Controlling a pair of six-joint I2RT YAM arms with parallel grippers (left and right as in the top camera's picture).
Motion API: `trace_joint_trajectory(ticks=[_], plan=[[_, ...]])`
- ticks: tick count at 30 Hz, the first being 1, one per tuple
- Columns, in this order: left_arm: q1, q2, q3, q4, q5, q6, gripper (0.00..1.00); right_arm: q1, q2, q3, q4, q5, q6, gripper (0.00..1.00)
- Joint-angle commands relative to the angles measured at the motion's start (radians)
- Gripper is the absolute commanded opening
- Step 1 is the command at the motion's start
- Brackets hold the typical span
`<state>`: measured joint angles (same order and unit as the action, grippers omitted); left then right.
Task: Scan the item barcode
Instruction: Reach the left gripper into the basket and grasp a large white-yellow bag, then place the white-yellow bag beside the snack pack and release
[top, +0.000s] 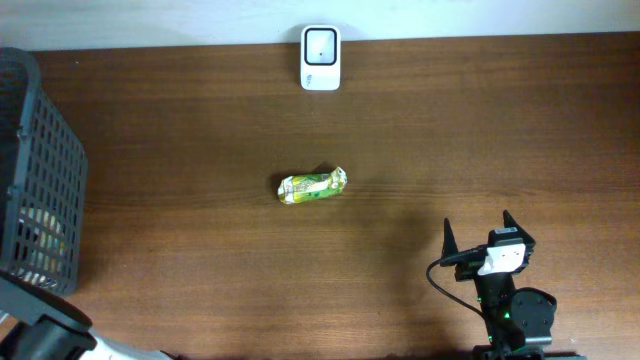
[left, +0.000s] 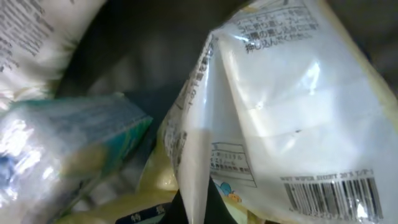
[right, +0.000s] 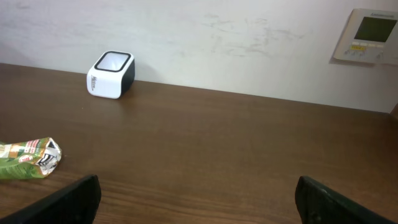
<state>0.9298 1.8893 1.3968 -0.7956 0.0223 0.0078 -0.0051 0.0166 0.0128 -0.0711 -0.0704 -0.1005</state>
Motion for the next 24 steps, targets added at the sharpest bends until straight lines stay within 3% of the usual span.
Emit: trace_joint_trajectory(ticks=[1,3,9,12,14,21,24], plan=[[0.001,0.011,0.228,-0.118,0.060,-0.007,0.00,-0.002,-0.004,-0.007,-0.001,-0.005,0.004,0.99],[0.001,0.009,0.453,-0.233,0.118,-0.007,0.00,-0.002,-0.004,-0.007,-0.001,-0.005,0.004,0.99],[0.000,-0.035,0.906,-0.366,0.343,-0.007,0.00,-0.002,-0.004,-0.007,-0.001,-0.005,0.004,0.99],[-0.053,-0.103,0.962,-0.450,0.488,-0.007,0.00,-0.002,-0.004,-0.007,-0.001,-0.005,0.003,0.99],[-0.128,-0.125,0.962,-0.510,0.491,-0.006,0.00,-0.002,-0.004,-0.007,-0.001,-0.005,0.003,0.99],[-0.684,-0.034,0.959,-0.666,0.464,0.280,0.00,-0.002,-0.004,-0.007,-0.001,-0.005,0.004,0.99],[-0.900,0.094,0.959,-0.661,0.377,0.311,0.00,-0.002,-0.004,-0.007,-0.001,-0.005,0.003,0.99]])
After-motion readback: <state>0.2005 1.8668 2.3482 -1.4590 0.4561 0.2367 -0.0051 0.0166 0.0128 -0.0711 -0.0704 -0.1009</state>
